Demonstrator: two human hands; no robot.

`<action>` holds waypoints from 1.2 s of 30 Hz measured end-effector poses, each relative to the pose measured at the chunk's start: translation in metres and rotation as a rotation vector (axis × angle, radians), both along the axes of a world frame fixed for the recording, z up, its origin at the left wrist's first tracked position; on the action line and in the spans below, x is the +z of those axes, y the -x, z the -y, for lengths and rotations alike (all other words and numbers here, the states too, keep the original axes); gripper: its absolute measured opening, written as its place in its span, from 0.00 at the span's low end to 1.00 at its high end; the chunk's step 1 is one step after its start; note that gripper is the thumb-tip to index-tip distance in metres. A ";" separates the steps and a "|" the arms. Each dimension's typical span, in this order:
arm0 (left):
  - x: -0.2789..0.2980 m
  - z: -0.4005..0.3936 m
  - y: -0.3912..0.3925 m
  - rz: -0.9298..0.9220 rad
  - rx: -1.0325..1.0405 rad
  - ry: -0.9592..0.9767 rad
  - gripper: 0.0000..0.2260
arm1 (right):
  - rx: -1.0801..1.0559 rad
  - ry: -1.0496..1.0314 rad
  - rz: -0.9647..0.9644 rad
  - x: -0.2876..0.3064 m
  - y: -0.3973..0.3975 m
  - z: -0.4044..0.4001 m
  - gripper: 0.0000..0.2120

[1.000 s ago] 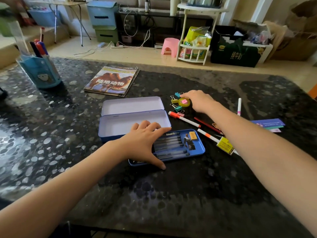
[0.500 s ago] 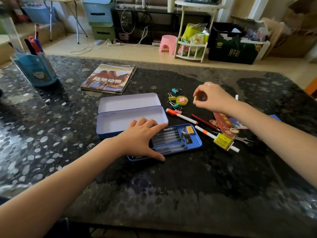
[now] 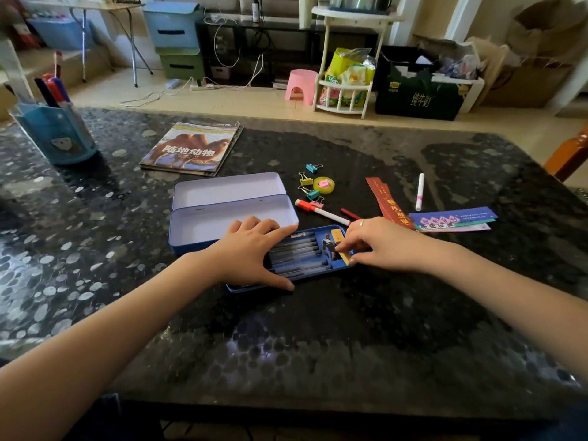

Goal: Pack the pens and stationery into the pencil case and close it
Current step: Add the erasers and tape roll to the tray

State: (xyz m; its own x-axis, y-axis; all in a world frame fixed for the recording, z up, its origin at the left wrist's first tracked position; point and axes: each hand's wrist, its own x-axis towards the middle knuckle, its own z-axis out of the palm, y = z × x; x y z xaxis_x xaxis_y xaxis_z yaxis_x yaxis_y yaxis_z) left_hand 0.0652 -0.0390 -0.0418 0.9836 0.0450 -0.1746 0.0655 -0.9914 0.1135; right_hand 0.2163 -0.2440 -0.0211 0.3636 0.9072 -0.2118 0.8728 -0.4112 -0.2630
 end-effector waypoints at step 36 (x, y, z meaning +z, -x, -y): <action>-0.003 -0.002 -0.002 0.015 0.014 0.069 0.47 | -0.467 -0.195 0.259 -0.017 -0.083 -0.124 0.07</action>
